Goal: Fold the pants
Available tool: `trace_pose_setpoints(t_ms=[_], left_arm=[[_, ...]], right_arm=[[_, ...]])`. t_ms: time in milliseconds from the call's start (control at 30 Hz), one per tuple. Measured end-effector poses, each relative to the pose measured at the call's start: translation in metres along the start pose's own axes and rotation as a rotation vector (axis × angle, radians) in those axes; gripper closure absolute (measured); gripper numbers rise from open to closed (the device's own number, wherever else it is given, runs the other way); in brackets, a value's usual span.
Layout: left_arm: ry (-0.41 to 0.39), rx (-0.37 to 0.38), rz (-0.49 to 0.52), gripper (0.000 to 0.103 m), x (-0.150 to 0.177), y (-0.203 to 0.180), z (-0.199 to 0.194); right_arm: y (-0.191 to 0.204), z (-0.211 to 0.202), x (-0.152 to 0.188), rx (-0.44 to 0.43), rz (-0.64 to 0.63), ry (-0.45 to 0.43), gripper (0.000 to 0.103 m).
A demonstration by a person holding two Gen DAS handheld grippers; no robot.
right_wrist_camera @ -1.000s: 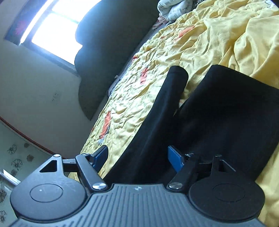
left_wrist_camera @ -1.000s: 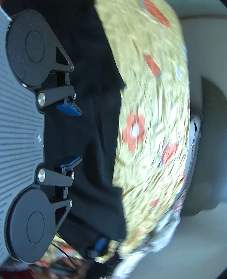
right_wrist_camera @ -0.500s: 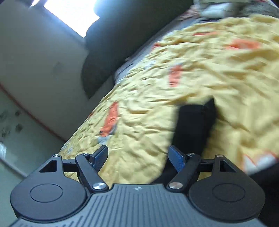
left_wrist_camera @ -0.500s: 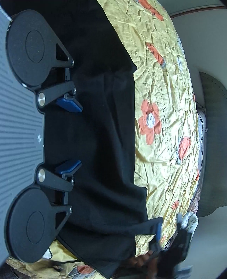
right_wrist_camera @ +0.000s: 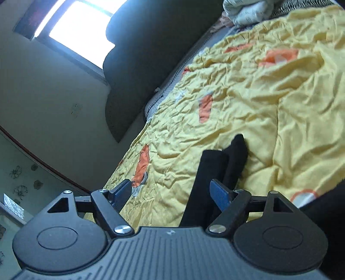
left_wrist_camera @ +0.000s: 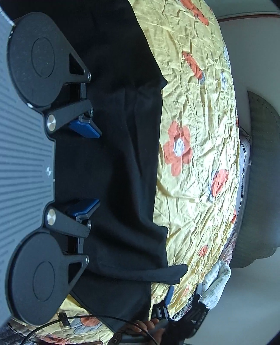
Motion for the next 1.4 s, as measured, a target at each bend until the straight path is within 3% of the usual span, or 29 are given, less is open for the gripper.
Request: trace_pose_setpoints(t_ms=[167, 400, 533, 567, 633, 667, 700, 800, 933, 1133, 1400], left_arm=[[0.0, -0.006, -0.009, 0.037, 0.001, 0.001, -0.002], [-0.007, -0.002, -0.015, 0.037, -0.002, -0.001, -0.006], [-0.017, 0.05, 0.002, 0.037, -0.005, -0.011, -0.011], [-0.016, 0.069, 0.01, 0.037, -0.006, -0.015, -0.012], [-0.013, 0.089, 0.029, 0.036, -0.006, -0.024, -0.012], [-0.012, 0.094, 0.037, 0.036, -0.006, -0.028, -0.012], [-0.012, 0.098, 0.046, 0.036, -0.005, -0.031, -0.012], [-0.008, 0.114, 0.064, 0.036, -0.004, -0.04, -0.01], [-0.028, 0.156, 0.101, 0.035, -0.008, -0.055, -0.013], [-0.093, 0.227, 0.231, 0.025, -0.007, -0.098, -0.016], [-0.129, 0.213, 0.442, 0.025, 0.007, -0.152, 0.001]], right_arm=[[-0.007, 0.019, 0.019, 0.014, -0.008, 0.075, 0.023], [-0.016, 0.04, 0.005, 0.014, 0.017, 0.048, 0.024], [-0.023, 0.054, -0.008, 0.026, 0.011, 0.01, 0.026], [-0.023, 0.057, -0.01, 0.028, -0.001, 0.006, 0.029], [-0.024, 0.062, -0.012, 0.06, -0.022, 0.01, 0.05], [-0.028, 0.065, -0.011, 0.088, -0.026, 0.015, 0.071], [-0.032, 0.067, -0.011, 0.111, -0.024, 0.021, 0.082], [-0.038, 0.066, -0.01, 0.123, -0.028, 0.019, 0.094], [-0.026, 0.042, -0.015, 0.122, -0.075, -0.048, 0.097], [-0.006, -0.01, -0.028, 0.111, -0.128, -0.135, 0.097], [-0.004, -0.058, -0.03, 0.098, -0.119, -0.185, 0.097]])
Point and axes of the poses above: each gripper's, at about its wrist camera, not at the fingertips, and z roughly the way its jaws point, y to its left, x to its underside, the point moved 10 cm from there along z, roughly the way its jaws point, and after that the axes turned 4 degrees about -x, right-handed, at the moved point
